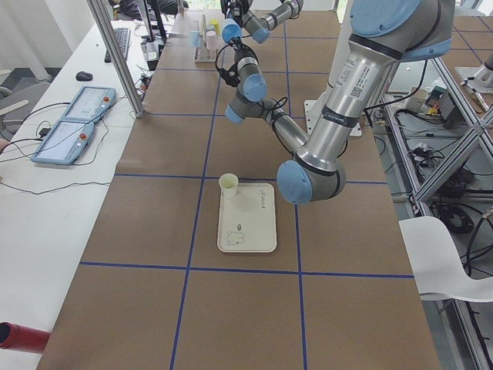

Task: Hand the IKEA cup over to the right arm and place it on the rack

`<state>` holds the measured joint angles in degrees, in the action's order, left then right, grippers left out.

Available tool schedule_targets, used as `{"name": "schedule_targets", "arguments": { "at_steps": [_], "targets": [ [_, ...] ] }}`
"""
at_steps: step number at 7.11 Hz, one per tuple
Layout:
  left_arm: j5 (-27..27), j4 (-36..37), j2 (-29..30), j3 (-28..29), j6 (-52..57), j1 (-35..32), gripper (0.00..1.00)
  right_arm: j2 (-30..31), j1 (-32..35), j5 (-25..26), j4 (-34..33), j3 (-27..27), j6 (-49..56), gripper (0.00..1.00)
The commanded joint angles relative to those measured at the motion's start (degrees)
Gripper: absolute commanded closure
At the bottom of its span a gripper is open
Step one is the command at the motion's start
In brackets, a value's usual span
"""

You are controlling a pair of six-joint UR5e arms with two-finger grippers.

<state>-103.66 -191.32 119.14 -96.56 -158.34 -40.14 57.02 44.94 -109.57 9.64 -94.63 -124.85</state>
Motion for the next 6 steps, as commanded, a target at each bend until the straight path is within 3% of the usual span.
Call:
{"name": "schedule_targets", "arguments": {
  "at_steps": [1, 6],
  "targets": [
    [0.1, -2.0, 0.1, -0.5, -1.4, 2.0, 1.0, -1.4, -0.9, 0.1, 0.0, -0.2, 1.3, 0.04],
    [0.1, -3.1, 0.5, -0.7, -2.9, 2.3, 1.0, -1.4, -2.3, -0.2, 0.0, -0.4, 2.1, 0.04]
  ]
}}
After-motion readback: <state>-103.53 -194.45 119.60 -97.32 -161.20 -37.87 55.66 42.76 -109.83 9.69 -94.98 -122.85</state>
